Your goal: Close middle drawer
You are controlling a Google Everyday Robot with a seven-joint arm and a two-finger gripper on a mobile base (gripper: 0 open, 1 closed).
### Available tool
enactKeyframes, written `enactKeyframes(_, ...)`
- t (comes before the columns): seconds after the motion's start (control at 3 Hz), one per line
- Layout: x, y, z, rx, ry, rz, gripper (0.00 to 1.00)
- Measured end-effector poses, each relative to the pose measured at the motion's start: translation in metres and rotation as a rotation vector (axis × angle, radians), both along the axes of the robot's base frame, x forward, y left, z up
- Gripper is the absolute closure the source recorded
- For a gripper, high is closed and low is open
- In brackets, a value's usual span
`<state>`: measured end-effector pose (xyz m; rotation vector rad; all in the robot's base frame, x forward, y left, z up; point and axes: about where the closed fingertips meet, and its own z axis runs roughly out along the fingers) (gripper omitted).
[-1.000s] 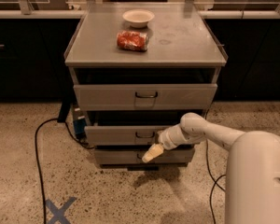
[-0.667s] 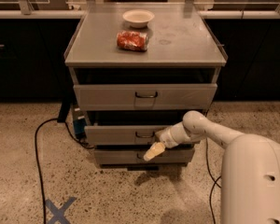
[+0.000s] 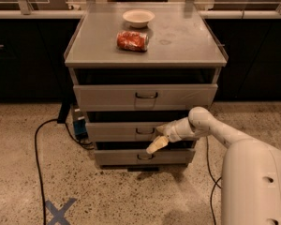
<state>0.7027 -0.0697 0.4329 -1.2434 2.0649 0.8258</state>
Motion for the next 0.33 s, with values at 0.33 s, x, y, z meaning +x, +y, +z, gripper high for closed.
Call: enactKeyframes(0.33, -0.0001, 0.0000, 0.0000, 0.000, 0.000, 0.000, 0.00)
